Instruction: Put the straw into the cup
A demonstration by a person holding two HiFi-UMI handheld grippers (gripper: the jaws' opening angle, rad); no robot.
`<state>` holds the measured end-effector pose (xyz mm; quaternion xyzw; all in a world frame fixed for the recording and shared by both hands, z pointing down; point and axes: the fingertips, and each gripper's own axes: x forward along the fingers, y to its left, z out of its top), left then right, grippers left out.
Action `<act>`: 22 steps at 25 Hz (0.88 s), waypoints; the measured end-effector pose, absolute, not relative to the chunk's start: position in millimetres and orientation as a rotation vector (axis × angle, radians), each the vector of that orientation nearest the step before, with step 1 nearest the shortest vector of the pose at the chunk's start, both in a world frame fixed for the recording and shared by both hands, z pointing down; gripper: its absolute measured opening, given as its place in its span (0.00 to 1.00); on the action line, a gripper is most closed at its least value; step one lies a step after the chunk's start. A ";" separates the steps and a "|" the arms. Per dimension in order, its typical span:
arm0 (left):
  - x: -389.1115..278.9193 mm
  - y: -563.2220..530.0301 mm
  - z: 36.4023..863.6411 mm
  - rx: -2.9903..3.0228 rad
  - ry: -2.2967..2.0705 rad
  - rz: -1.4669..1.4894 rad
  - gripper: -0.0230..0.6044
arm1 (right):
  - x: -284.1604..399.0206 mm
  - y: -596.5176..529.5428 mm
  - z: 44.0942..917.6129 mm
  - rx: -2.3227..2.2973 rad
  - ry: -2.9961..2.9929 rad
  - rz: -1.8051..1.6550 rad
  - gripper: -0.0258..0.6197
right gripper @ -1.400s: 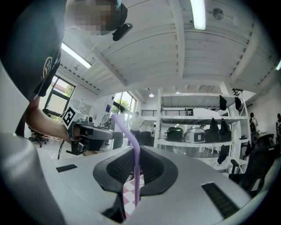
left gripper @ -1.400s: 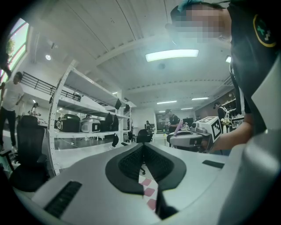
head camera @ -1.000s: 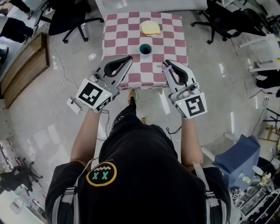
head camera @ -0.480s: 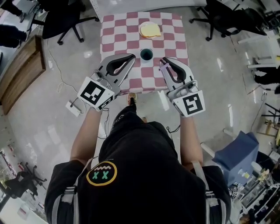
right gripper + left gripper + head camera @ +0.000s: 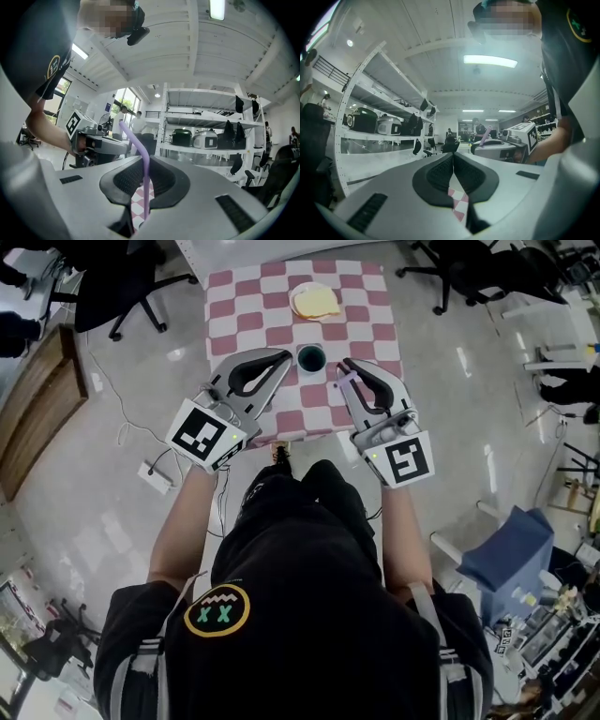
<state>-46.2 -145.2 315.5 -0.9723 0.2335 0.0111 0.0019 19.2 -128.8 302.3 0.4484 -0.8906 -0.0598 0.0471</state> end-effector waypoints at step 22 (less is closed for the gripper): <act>-34.9 -185.8 328.1 -3.020 0.795 -0.010 0.07 | 18.5 -170.5 317.9 1.333 -2.764 -0.180 0.12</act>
